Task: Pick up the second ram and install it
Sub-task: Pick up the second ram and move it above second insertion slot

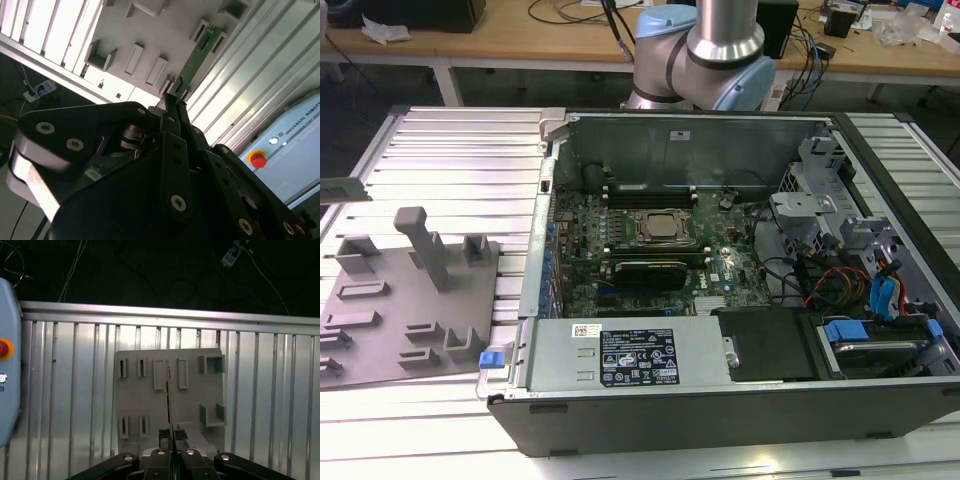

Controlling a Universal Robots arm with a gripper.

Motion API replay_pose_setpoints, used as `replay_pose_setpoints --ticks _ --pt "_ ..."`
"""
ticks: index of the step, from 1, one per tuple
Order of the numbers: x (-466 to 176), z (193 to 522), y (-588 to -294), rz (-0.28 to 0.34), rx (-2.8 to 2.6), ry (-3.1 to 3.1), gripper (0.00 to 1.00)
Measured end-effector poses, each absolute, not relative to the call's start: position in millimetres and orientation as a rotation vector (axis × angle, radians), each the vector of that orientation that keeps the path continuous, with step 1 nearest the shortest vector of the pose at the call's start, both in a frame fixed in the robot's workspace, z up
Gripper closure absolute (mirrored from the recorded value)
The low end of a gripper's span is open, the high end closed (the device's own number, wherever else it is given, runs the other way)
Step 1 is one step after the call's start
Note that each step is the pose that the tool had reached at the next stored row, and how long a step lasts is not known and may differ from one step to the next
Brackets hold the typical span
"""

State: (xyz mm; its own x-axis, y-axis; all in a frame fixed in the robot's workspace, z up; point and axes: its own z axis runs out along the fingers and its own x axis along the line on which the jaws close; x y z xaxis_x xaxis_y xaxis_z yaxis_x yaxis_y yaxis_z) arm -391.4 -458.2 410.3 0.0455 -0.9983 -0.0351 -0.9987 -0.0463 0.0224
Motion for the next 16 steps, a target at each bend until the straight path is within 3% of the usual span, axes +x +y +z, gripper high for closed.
replay_pose_setpoints --ticks 12,16 --pt "-389 424 -446 0.066 -2.266 2.165 0.86" --pt "-360 424 -444 0.066 -2.266 2.165 0.86"
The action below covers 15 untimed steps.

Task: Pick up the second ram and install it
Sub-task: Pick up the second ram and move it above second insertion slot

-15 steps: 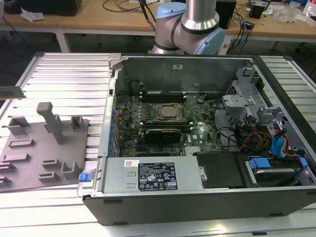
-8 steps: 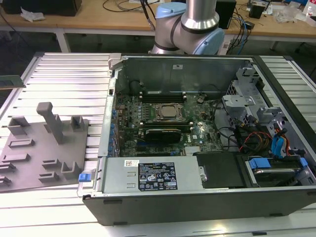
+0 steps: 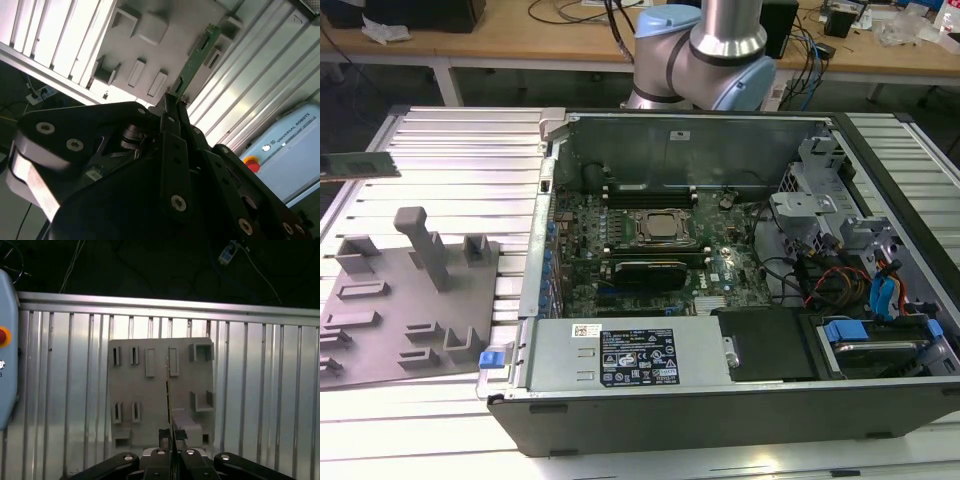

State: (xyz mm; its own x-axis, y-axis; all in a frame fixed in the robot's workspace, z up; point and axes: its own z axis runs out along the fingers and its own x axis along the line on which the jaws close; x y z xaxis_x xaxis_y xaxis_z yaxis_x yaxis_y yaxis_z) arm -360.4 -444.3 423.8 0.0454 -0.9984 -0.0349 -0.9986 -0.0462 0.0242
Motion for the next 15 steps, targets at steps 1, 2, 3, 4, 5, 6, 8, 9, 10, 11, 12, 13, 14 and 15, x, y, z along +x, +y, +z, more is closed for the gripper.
replay_pose_setpoints --ticks 1,2,3,4,5,6,8,9,10,11,12,13,14,15 --pt "-355 424 -444 0.066 -2.267 2.165 0.86" --pt "-350 424 -444 0.066 -2.267 2.165 0.86" --pt "-343 424 -444 0.067 -2.267 2.165 0.86" --pt "-339 424 -444 0.067 -2.267 2.165 0.86" --pt "-334 424 -443 0.067 -2.267 2.165 0.86" --pt "-324 424 -443 0.067 -2.267 2.166 0.86" --pt "-311 424 -443 0.068 -2.268 2.166 0.86" --pt "-305 424 -442 0.068 -2.268 2.166 0.86" --pt "-300 424 -442 0.068 -2.268 2.166 0.86" --pt "-296 424 -442 0.069 -2.268 2.166 0.86" --pt "-287 424 -442 0.069 -2.268 2.166 0.86" --pt "-281 424 -441 0.069 -2.268 2.166 0.86" --pt "-277 424 -441 0.069 -2.268 2.167 0.86" --pt "-273 424 -441 0.07 -2.268 2.166 0.86"
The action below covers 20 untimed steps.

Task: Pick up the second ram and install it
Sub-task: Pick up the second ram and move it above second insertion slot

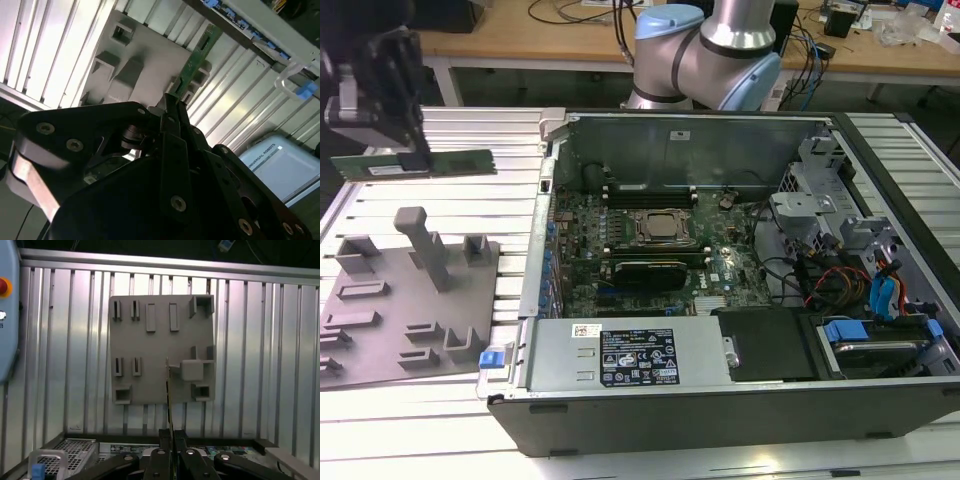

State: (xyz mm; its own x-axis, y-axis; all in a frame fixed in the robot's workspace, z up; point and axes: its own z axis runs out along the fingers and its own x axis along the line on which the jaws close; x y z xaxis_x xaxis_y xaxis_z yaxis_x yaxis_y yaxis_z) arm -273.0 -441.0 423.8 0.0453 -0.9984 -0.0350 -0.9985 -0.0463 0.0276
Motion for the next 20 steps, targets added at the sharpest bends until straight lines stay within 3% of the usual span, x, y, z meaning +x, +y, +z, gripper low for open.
replay_pose_setpoints --ticks 20 --pt "-156 424 -433 0.077 -2.271 2.17 0.86"
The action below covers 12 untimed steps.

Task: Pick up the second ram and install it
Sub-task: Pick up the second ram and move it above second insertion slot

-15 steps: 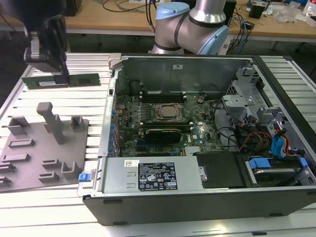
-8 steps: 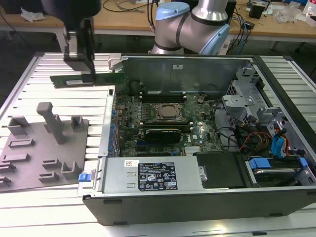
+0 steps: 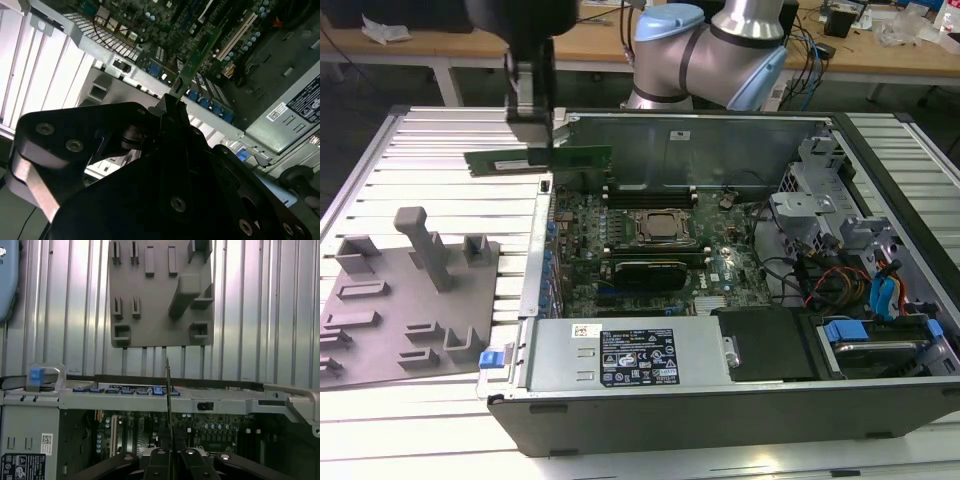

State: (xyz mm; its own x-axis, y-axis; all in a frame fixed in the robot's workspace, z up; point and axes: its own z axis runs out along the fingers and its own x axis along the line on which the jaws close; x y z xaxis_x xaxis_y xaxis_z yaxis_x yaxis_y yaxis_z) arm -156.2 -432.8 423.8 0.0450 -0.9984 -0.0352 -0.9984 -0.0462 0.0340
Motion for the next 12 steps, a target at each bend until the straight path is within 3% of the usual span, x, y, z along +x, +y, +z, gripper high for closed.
replay_pose_setpoints --ticks 12 --pt "-73 424 -420 -0.085 2.267 -2.166 0.86"
